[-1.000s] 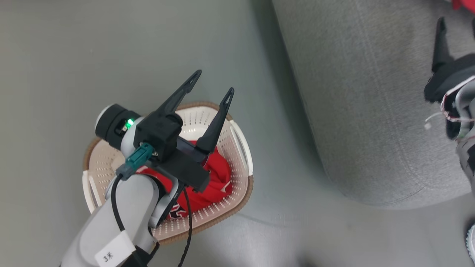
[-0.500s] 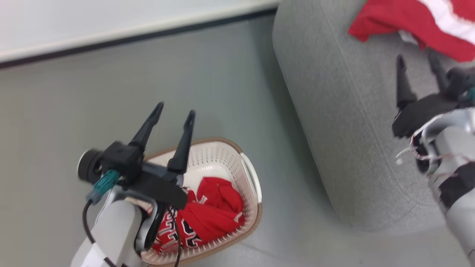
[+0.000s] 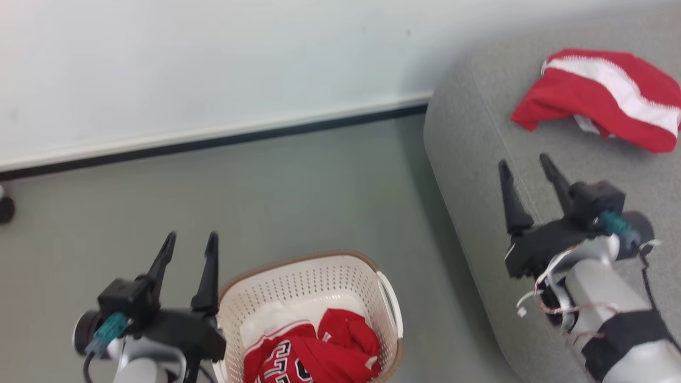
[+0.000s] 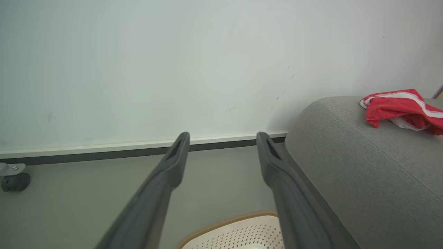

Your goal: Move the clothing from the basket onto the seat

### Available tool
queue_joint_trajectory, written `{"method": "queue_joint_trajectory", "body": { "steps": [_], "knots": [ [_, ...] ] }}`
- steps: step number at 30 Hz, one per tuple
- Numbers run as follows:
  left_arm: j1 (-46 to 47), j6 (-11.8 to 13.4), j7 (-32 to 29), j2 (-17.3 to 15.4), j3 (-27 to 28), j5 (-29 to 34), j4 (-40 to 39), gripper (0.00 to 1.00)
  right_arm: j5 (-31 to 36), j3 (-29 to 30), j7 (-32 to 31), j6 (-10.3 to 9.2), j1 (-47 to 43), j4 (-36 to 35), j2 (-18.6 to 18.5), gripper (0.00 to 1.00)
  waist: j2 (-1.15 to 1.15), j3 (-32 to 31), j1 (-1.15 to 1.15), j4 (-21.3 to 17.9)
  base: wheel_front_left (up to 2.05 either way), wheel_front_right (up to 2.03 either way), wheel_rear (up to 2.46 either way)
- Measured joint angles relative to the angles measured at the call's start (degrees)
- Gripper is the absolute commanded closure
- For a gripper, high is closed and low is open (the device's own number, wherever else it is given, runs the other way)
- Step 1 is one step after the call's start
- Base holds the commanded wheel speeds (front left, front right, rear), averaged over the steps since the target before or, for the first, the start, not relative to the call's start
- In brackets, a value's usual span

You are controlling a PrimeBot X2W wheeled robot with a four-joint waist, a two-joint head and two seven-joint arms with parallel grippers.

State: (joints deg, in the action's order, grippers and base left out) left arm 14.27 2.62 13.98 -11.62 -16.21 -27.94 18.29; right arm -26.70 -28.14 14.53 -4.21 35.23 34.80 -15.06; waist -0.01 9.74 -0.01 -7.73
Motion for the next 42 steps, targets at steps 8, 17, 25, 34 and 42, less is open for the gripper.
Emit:
{"method": "queue_joint_trajectory", "body": {
  "steps": [8,17,25,34,42],
  "knots": [
    [-8.21,1.66,0.30,-1.19,2.22,-0.23,-1.38,0.00,1.55,-0.44,0.01,-1.41,-9.95,-6.42,1.44,0.00,0.01,-6.57,0.00,2.51,0.00,0.00,0.00],
    [-16.08,2.92,0.32,-1.77,4.70,0.04,-5.93,0.00,2.68,0.01,0.01,-2.35,-17.18,-14.08,1.47,0.00,0.00,-10.98,0.00,5.13,0.00,0.00,0.00],
    [-20.61,3.45,0.32,-2.55,7.17,0.40,-9.87,0.00,4.63,1.49,0.01,-2.87,-23.51,-19.54,1.47,0.00,0.01,-12.24,0.01,5.78,0.00,0.00,0.00],
    [-24.41,3.96,0.33,-2.35,9.39,2.59,-14.10,0.00,5.60,3.27,0.01,-2.92,-28.46,-23.82,1.99,0.00,0.01,-12.44,0.01,5.10,0.00,0.00,0.00],
    [-25.95,4.02,0.33,-1.66,11.06,3.56,-17.46,0.00,7.06,6.54,0.01,-2.92,-30.83,-25.86,3.13,0.00,0.01,-12.20,0.01,3.40,0.00,0.00,0.00]
  ]
}}
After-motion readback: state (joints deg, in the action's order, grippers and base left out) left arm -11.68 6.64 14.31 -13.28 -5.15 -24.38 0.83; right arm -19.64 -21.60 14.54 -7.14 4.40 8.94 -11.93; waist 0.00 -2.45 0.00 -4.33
